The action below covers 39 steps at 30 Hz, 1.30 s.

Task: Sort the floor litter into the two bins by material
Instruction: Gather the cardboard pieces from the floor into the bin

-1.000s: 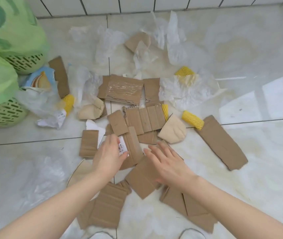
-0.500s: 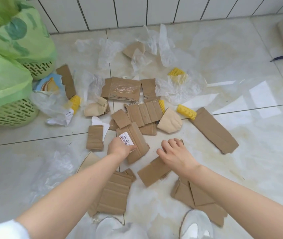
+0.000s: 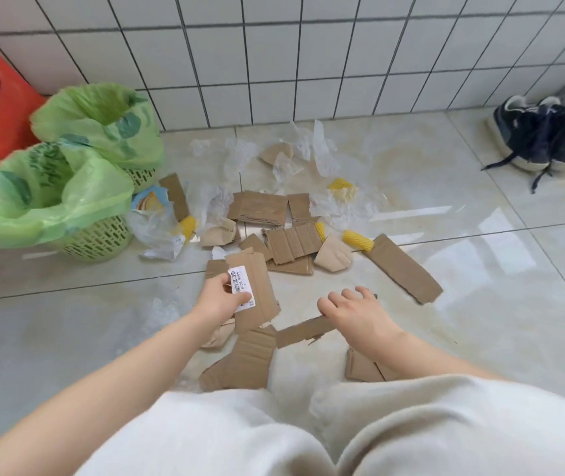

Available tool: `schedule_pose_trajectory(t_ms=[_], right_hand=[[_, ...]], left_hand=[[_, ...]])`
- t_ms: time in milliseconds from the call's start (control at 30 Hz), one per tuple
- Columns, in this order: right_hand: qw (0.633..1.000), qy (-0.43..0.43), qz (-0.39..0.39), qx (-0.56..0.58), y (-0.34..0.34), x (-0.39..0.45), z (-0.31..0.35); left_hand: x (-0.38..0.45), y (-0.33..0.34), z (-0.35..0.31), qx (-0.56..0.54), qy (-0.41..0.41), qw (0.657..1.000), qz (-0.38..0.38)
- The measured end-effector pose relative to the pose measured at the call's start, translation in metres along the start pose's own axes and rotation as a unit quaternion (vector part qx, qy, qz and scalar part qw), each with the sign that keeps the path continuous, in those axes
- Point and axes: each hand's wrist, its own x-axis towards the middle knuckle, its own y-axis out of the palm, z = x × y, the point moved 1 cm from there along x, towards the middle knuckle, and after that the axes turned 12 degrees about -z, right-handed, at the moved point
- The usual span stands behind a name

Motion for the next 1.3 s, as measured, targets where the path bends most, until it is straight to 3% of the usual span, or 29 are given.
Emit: schedule_pose_trajectory(t_ms=[267, 467, 600, 667, 733, 867, 1033, 1167, 1300], right_hand=[[0.997, 0.048, 0.065, 0.015, -0.013, 0.023, -0.008], [0.983, 0.095, 0.15, 0.052, 0.006, 0.072, -0.027], [0.953, 0.161, 0.212, 0.146, 0.039, 0.121, -0.046], [0.922, 0.227, 0.22, 0.224, 0.062, 0.144, -0.05], [0.901, 0.268, 0.214, 0.268, 0.083, 0.165, -0.049], [0.892, 0.273, 0.228, 0.279, 0.104, 0.195, -0.03], [0.893, 0.268, 0.242, 0.27, 0.127, 0.222, 0.004], [0.91, 0.278, 0.211, 0.224, 0.137, 0.228, 0.026], [0.894, 0.314, 0.228, 0.222, 0.142, 0.221, 0.045]], left_hand=[[0.013, -0.04, -0.011, 0.055, 0.068, 0.996, -0.004], [0.07, -0.053, -0.004, 0.201, 0.097, 0.974, 0.036], [0.125, -0.052, -0.007, 0.387, 0.133, 0.901, 0.144], [0.149, -0.043, -0.007, 0.439, 0.148, 0.86, 0.211], [0.164, -0.033, -0.005, 0.46, 0.167, 0.843, 0.224], [0.183, -0.026, 0.001, 0.441, 0.144, 0.873, 0.148], [0.189, -0.022, 0.025, 0.403, 0.042, 0.912, 0.054], [0.178, -0.007, 0.041, 0.392, 0.103, 0.914, 0.007], [0.17, -0.002, 0.048, 0.343, 0.081, 0.935, -0.032]])
